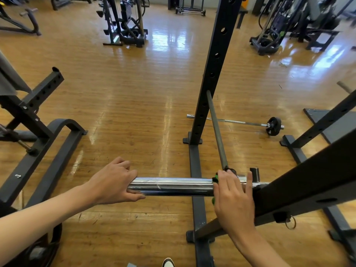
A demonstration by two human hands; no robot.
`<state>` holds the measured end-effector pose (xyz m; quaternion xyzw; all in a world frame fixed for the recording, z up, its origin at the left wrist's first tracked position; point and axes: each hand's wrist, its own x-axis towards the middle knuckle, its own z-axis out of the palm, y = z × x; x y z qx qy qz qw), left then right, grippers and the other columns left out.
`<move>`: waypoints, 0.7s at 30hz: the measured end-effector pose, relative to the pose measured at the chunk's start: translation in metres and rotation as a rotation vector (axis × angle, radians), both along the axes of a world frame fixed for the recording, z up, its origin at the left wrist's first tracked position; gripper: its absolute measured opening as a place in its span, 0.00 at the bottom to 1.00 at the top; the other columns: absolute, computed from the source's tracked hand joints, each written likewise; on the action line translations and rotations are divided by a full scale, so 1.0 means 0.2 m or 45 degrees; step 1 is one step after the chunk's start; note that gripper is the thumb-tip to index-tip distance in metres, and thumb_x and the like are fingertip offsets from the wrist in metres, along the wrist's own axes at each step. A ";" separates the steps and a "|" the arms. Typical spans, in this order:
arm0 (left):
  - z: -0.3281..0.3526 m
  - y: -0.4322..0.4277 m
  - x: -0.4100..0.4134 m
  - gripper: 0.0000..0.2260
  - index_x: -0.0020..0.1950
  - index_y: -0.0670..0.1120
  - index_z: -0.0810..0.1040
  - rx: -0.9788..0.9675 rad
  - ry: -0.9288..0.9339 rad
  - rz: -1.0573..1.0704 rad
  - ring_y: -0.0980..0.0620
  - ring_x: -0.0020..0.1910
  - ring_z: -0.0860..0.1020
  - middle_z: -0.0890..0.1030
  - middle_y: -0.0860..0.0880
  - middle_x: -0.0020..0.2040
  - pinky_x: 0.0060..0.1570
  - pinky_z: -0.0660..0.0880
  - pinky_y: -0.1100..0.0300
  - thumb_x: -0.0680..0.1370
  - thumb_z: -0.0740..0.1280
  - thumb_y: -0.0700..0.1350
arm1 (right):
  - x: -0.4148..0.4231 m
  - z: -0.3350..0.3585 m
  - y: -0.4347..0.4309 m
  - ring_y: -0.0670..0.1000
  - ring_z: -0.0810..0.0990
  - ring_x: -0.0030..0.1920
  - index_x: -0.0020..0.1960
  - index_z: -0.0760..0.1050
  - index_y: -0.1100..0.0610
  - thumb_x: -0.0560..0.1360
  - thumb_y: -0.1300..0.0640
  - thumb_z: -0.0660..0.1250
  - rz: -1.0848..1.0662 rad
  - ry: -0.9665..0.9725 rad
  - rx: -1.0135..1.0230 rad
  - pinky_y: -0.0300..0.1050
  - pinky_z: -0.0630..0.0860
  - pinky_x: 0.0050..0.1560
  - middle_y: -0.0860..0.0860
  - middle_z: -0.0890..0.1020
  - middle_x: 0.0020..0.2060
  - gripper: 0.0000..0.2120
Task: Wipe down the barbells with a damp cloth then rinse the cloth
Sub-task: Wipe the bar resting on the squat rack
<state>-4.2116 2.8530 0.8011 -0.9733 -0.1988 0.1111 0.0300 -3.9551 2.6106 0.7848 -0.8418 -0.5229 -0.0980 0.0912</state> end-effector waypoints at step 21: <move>0.02 -0.02 0.00 0.37 0.49 0.51 0.77 0.021 -0.073 -0.031 0.56 0.45 0.68 0.76 0.56 0.44 0.59 0.69 0.58 0.73 0.45 0.80 | -0.07 0.06 0.16 0.51 0.82 0.50 0.54 0.81 0.51 0.83 0.51 0.53 -0.038 0.116 -0.014 0.61 0.57 0.78 0.47 0.84 0.45 0.18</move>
